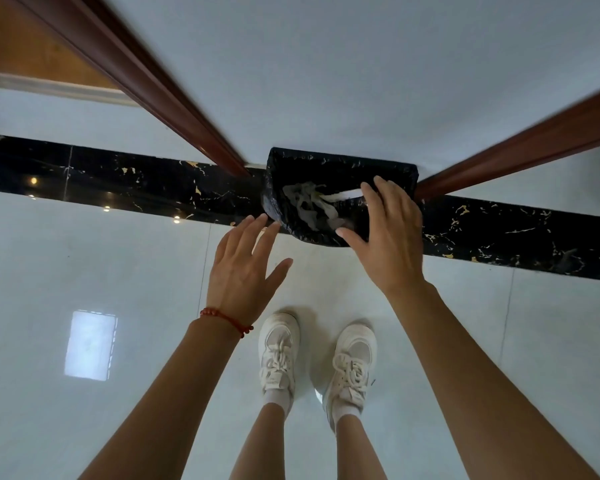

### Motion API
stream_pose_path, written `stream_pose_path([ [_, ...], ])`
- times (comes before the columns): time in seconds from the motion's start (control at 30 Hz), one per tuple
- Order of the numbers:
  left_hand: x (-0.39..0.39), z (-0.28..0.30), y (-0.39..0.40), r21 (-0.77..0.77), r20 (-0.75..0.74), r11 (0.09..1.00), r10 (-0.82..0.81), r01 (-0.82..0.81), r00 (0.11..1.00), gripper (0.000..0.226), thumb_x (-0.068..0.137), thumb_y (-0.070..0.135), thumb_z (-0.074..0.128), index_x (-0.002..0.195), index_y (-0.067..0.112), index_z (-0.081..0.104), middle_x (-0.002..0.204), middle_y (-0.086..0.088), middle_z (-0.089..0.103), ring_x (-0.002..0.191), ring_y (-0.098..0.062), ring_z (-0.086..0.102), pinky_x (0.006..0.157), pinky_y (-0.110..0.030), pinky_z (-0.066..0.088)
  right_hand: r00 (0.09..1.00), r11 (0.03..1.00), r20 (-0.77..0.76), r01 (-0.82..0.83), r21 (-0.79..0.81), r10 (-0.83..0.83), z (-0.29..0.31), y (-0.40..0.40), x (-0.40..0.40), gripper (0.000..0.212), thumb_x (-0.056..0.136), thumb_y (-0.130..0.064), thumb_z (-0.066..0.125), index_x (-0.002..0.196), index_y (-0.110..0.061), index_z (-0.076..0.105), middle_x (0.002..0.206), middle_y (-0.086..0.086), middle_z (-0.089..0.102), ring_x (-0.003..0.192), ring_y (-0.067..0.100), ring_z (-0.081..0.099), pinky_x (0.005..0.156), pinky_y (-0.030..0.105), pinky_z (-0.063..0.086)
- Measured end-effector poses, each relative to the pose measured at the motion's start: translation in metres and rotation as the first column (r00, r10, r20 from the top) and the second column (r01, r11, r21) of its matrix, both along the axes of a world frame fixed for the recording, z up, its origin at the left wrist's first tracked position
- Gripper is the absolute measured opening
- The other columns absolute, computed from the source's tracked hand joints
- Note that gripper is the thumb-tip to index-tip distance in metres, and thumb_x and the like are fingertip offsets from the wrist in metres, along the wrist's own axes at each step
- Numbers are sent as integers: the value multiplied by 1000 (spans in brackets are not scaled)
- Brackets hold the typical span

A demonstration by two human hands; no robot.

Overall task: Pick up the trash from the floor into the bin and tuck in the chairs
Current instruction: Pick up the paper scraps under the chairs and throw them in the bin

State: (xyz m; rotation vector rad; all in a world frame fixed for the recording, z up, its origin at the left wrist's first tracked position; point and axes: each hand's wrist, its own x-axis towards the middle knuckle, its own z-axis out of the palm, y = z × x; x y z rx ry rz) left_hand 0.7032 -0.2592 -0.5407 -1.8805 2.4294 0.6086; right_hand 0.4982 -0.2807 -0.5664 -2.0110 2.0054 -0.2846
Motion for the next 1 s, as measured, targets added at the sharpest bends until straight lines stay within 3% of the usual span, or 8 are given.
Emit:
stream_pose_path([
  [0.27,-4,107,9,-41,8,998,-40,41,999,54,80,36,54,121,1,54,125,-23,55,117,-40,49,93,-53,38,998,996,-17,55,67,-54,111,56,-35,63,84,-48,46,129,-3,46,136,17,47,126,32,40,103,45,31],
  [0.57,-3,247,32,-43,47,997,-69,71,997,57,85,47,36,124,7,44,124,-22,56,114,-39,52,91,-52,40,994,993,16,112,38,-113,257,81,-35,63,83,-51,41,127,-6,48,136,14,48,126,28,40,102,43,32],
  [0.7,-2,302,41,-51,47,998,-37,40,998,65,94,53,16,123,5,49,124,-20,56,116,-37,51,92,-49,40,989,989,23,145,27,-145,313,89,-37,64,83,-51,40,127,-5,49,136,15,48,125,30,43,101,44,34],
  [1.0,-20,372,53,-22,35,987,-161,162,986,66,94,52,17,120,3,54,122,-19,58,114,-37,53,90,-52,43,976,975,-42,218,45,-216,392,129,-50,64,84,-51,37,125,-3,51,131,16,52,122,32,47,99,44,35],
])
